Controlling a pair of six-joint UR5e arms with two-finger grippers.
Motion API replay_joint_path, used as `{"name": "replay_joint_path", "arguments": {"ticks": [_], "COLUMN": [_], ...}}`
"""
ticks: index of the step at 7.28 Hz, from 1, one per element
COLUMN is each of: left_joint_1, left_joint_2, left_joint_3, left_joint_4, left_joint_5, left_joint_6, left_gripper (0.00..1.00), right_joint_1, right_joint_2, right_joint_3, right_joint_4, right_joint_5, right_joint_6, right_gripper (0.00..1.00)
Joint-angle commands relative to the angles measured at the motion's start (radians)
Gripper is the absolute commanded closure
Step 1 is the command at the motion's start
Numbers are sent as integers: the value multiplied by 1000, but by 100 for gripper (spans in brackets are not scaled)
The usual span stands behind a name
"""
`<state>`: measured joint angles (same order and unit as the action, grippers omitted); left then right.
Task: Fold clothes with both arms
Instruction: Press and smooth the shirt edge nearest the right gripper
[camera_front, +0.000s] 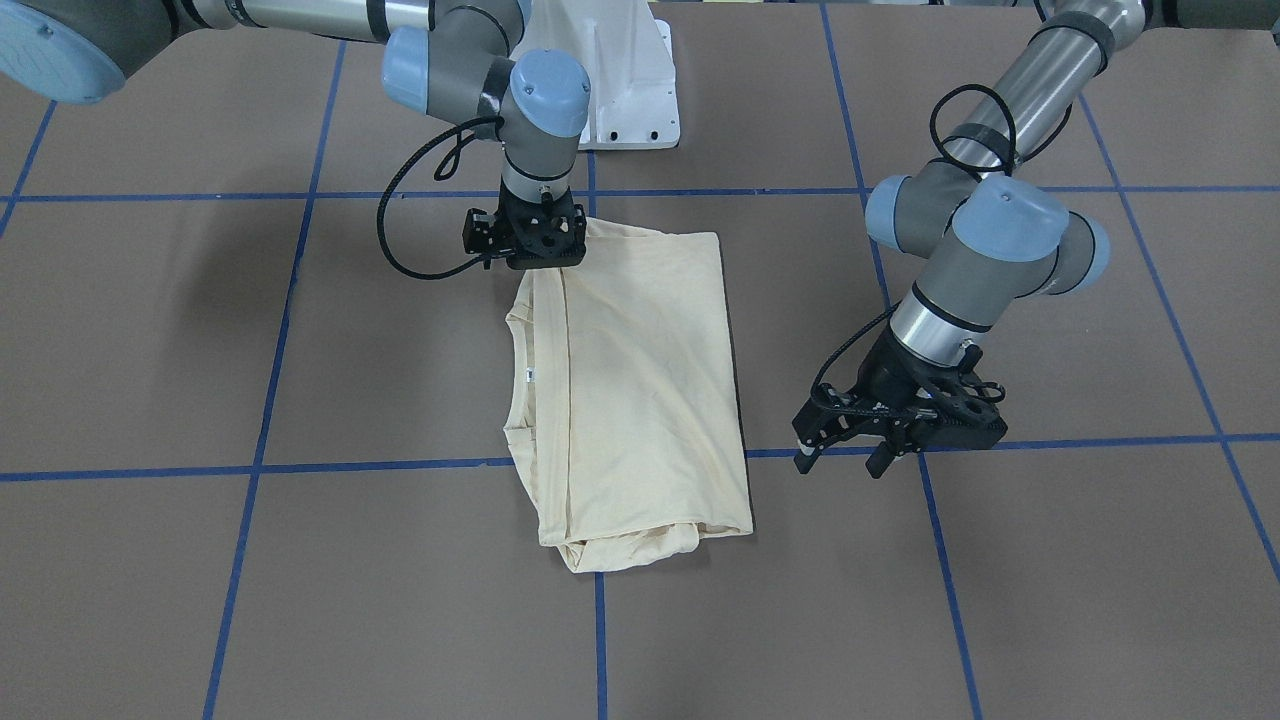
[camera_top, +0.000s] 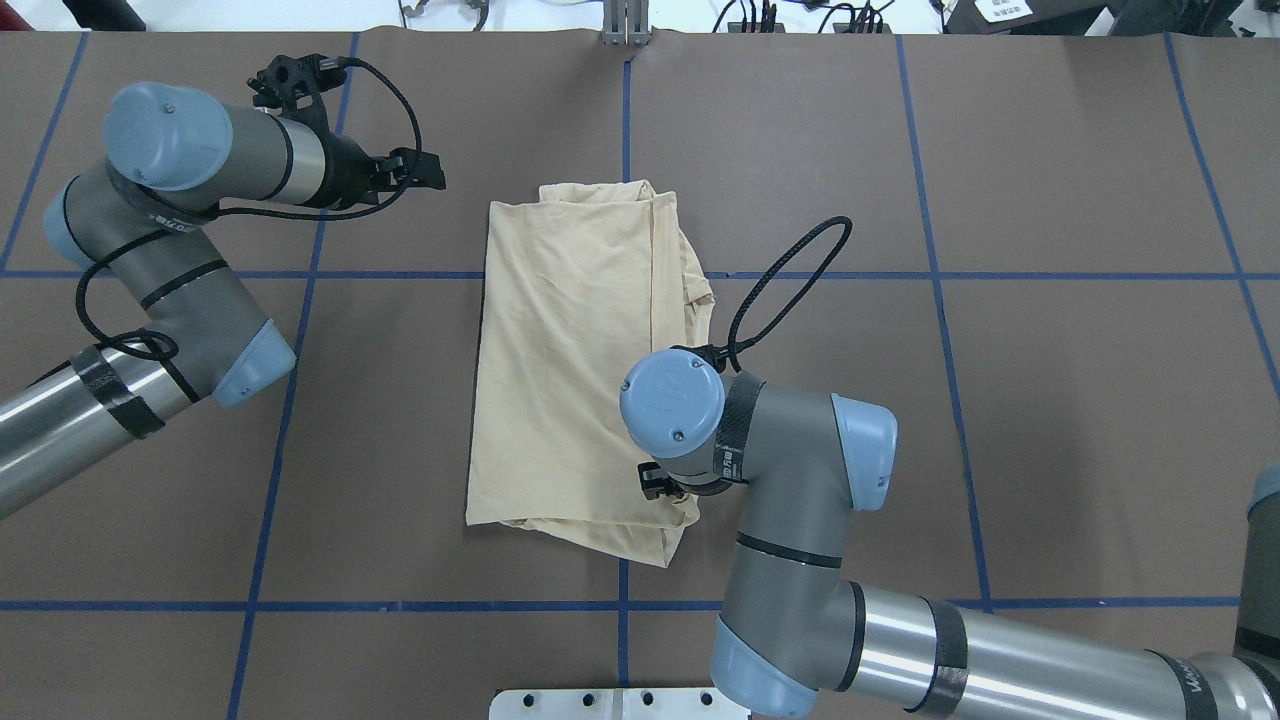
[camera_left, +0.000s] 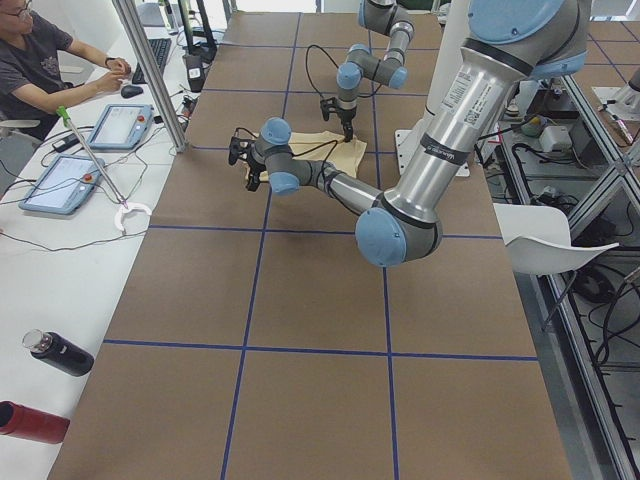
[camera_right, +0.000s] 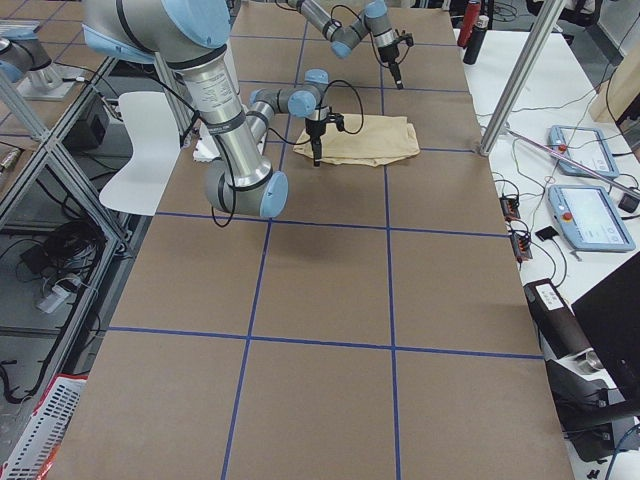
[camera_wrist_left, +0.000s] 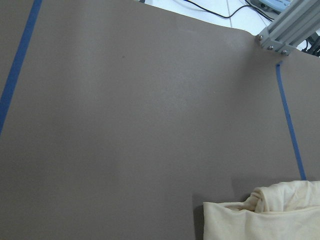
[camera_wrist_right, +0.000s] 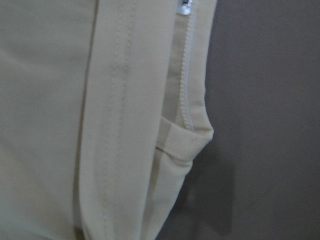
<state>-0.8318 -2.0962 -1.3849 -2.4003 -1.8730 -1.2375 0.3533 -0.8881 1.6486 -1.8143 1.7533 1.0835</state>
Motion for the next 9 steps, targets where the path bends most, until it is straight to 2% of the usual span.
{"name": "replay_joint_path", "arguments": {"ticks": [1,3,6,7,8,9], "left_joint_1": [0,2,2,2,3,3], "left_joint_2": [-1,-4,-8,-8,-8,-8], "left_joint_3": [0,0,1,0,0,1], "left_joint_4": [0,0,3,3,3,1], "left_joint_5": [0,0,0,0,0,0], "left_joint_6": [0,-2,0,-2,-2,0], "left_gripper": [0,0,0,0,0,0], "right_joint_1": [27,30,32,42,58,85], "right_joint_2": [-2,-40,-109,-103,-92,-91], "right_joint_3": [11,39,127,141,142,132], "right_joint_4": [-31,-37,-39,-34,-16,57], "right_joint_5": [0,0,0,0,-3,-8], "right_joint_6": [-39,-42,-43,-47,-74,-105], "right_gripper": [1,1,1,1,1,1]}}
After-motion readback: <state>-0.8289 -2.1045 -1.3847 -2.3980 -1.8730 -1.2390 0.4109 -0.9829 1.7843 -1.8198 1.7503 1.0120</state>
